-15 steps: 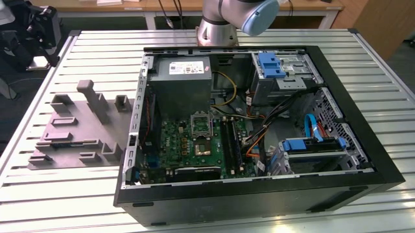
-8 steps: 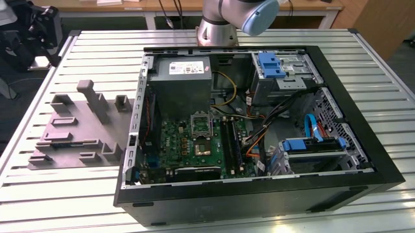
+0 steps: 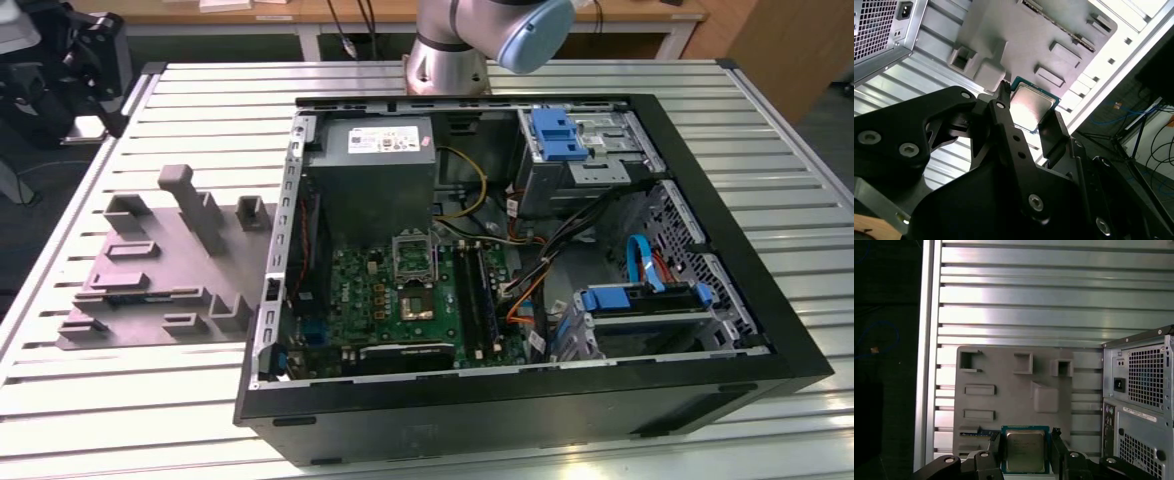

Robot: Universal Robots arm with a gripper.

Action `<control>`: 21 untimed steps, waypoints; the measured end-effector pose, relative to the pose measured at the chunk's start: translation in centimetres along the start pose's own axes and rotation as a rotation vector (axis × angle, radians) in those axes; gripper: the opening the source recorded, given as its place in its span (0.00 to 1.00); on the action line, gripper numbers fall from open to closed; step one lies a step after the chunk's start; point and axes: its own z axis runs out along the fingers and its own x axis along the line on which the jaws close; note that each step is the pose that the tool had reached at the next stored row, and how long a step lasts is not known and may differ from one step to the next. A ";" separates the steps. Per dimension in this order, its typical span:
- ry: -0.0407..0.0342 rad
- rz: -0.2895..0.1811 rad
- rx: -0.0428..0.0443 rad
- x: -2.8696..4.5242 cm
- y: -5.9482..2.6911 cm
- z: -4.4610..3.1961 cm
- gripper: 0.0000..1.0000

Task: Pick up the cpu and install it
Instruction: 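Pick up the cpu and move it towards the insertion slot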

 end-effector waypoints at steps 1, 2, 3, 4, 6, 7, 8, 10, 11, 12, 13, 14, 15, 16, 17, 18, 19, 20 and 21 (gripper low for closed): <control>-0.0001 0.000 0.0000 -0.03 0.00 0.01 0.47; 0.0000 0.000 0.0000 -0.07 0.00 0.00 0.47; 0.0000 0.000 0.0000 -0.10 0.00 0.00 0.47; -0.0001 0.000 0.0000 -0.14 0.00 0.00 0.47; -0.0001 0.000 0.0000 -0.21 0.00 0.00 0.47; 0.0000 0.000 0.0000 -0.25 0.00 0.00 0.47; 0.0000 0.000 0.0000 -0.29 0.00 0.00 0.47; 0.0000 0.000 0.0000 -0.41 -0.01 0.00 0.47; -0.0001 0.000 0.0000 -0.47 -0.01 0.01 0.47; -0.0001 0.000 0.0000 -0.54 0.00 0.00 0.47; -0.0001 0.000 0.0000 -0.61 -0.01 0.00 0.47; 0.0000 0.000 0.0000 -0.67 -0.01 0.00 0.47; -0.0001 0.000 0.0000 -0.73 -0.01 0.00 0.47; -0.0001 0.000 0.0000 -0.80 -0.01 0.00 0.47; -0.0001 0.000 0.0000 -0.85 -0.01 0.01 0.47; 0.0000 0.000 0.0000 -0.90 -0.01 0.00 0.47; -0.0001 0.000 -0.0001 -0.96 -0.01 0.01 0.47; -0.0001 0.000 0.0000 -1.01 -0.01 0.00 0.47; 0.0000 0.000 0.0000 -1.07 -0.01 0.00 0.47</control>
